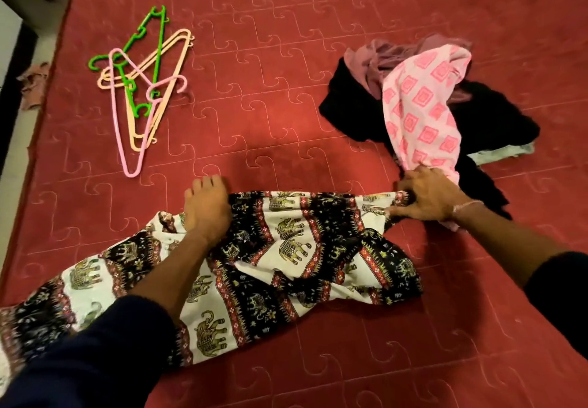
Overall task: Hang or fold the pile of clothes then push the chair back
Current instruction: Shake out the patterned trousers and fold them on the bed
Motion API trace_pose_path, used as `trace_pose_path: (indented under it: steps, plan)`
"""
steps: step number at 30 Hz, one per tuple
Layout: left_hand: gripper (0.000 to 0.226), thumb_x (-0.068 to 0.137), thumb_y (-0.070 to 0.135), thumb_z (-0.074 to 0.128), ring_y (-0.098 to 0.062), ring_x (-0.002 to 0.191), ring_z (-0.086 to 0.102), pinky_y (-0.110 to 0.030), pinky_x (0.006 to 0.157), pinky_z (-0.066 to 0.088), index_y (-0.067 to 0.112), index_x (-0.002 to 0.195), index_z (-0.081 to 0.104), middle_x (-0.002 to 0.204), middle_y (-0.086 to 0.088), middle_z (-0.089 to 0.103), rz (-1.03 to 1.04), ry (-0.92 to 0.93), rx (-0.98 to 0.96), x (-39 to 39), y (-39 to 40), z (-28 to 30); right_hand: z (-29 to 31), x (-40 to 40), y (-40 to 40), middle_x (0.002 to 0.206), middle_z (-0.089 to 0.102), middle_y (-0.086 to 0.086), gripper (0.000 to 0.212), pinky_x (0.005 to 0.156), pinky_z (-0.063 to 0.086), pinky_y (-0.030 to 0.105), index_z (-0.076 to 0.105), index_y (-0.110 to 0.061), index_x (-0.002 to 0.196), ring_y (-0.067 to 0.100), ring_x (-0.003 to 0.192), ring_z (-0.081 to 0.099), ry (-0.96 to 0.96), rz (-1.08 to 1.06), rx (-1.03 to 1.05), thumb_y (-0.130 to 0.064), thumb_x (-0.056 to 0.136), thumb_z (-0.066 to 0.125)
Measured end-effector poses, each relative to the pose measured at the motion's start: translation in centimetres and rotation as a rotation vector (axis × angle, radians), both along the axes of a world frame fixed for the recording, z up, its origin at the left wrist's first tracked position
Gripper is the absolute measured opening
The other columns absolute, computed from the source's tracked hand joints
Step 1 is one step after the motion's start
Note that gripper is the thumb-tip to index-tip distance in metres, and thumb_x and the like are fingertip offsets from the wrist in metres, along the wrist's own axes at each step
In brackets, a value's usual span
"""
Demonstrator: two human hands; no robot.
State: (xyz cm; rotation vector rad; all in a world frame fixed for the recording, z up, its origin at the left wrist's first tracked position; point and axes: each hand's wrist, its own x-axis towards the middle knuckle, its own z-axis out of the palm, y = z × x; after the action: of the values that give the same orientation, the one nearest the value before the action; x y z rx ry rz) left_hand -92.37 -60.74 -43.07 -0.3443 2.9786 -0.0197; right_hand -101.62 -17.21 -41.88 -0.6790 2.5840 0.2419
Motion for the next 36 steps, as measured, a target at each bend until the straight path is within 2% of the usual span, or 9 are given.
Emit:
trace_pose_path:
  steps: [4,7,10,13,20,23,27,31,36]
  plan:
    - [0.04,0.095,0.017,0.054,-0.021,0.109,0.05,-0.036,0.096,0.045,0.006,0.132,0.046,0.123,-0.01,0.054,-0.163,-0.021,-0.012,-1.3,4.3,-1.0,0.4,-1.4,3.6,0.117,0.067,0.004,0.119,0.1,0.04,0.043,0.07,-0.027,0.114,0.029,0.113,0.059,0.123,-0.084,0.095,-0.101,0.06,-0.006]
    - [0.039,0.097,0.034,0.054,-0.022,0.109,0.05,-0.036,0.092,0.047,0.009,0.127,0.052,0.123,-0.011,0.055,-0.266,-0.006,0.137,-2.2,7.0,-1.8,0.7,-0.5,1.7,0.12,0.065,0.017,0.083,0.104,0.037,0.048,0.064,-0.02,0.12,0.037,0.115,0.056,0.239,-0.378,0.11,-0.085,0.084,0.028]
    - [0.036,0.096,0.039,0.055,-0.02,0.109,0.049,-0.036,0.092,0.047,0.015,0.123,0.055,0.122,-0.006,0.056,-0.357,0.011,0.229,-3.0,9.2,-2.1,-1.0,1.2,-0.3,0.096,0.069,0.015,0.078,0.082,0.055,0.043,0.063,-0.012,0.102,0.034,0.092,0.066,0.121,-0.711,-0.272,-0.085,0.082,0.042]
    - [0.025,0.1,0.033,0.052,-0.021,0.104,0.051,-0.039,0.093,0.046,0.013,0.114,0.056,0.114,-0.005,0.061,-0.377,-0.014,0.227,-4.0,10.6,-2.1,-1.6,3.3,-1.7,0.085,0.071,0.006,0.062,0.059,0.053,0.032,0.064,-0.011,0.101,0.023,0.072,0.067,-0.102,-0.996,-0.635,-0.068,0.078,0.071]
    - [0.013,0.104,0.01,0.035,-0.016,0.07,0.046,-0.035,0.065,0.053,0.005,0.107,0.047,0.084,-0.003,0.049,-0.114,0.108,0.302,-5.1,12.4,-1.6,-1.4,4.1,-2.4,0.096,0.063,0.001,0.035,0.062,0.054,0.013,0.046,-0.019,0.121,-0.001,0.08,0.069,-0.202,-1.296,-1.407,-0.021,0.095,0.068]
    - [0.014,0.102,0.012,0.037,-0.019,0.082,0.045,-0.033,0.079,0.042,0.007,0.113,0.044,0.092,-0.003,0.046,-0.027,0.109,0.216,-5.1,13.1,-1.3,-1.3,3.5,-2.9,0.119,0.065,0.003,0.039,0.084,0.059,0.044,0.048,-0.022,0.12,0.022,0.104,0.066,0.033,-1.19,-1.169,-0.023,0.09,0.073]
    - [0.02,0.094,0.009,0.039,-0.02,0.086,0.037,-0.035,0.081,0.042,0.005,0.11,0.051,0.096,-0.009,0.051,-0.055,0.199,0.092,-4.8,15.4,-1.4,-1.2,3.2,-3.4,0.123,0.065,0.015,0.067,0.074,0.055,0.04,0.039,-0.016,0.132,0.03,0.098,0.065,0.202,-1.011,-0.777,-0.036,0.083,0.079]
    - [0.024,0.089,0.006,0.059,-0.023,0.094,0.056,-0.037,0.088,0.051,0.004,0.114,0.06,0.103,-0.012,0.063,-0.498,0.295,0.203,-3.5,19.0,-3.0,-1.8,3.7,-3.1,0.142,0.052,0.012,0.085,0.104,0.048,0.043,0.034,-0.012,0.141,0.03,0.126,0.054,0.077,-1.181,-0.908,-0.033,0.076,0.085]
    - [0.048,0.096,0.024,0.05,-0.033,0.134,0.047,-0.045,0.116,0.035,0.003,0.138,0.049,0.143,-0.02,0.051,-0.735,0.066,0.313,-2.2,22.1,-4.0,-1.7,4.1,-0.6,0.097,0.07,0.012,0.045,0.067,0.051,0.032,0.065,-0.006,0.106,0.017,0.073,0.061,-0.315,-1.462,-1.035,-0.034,0.077,0.084]
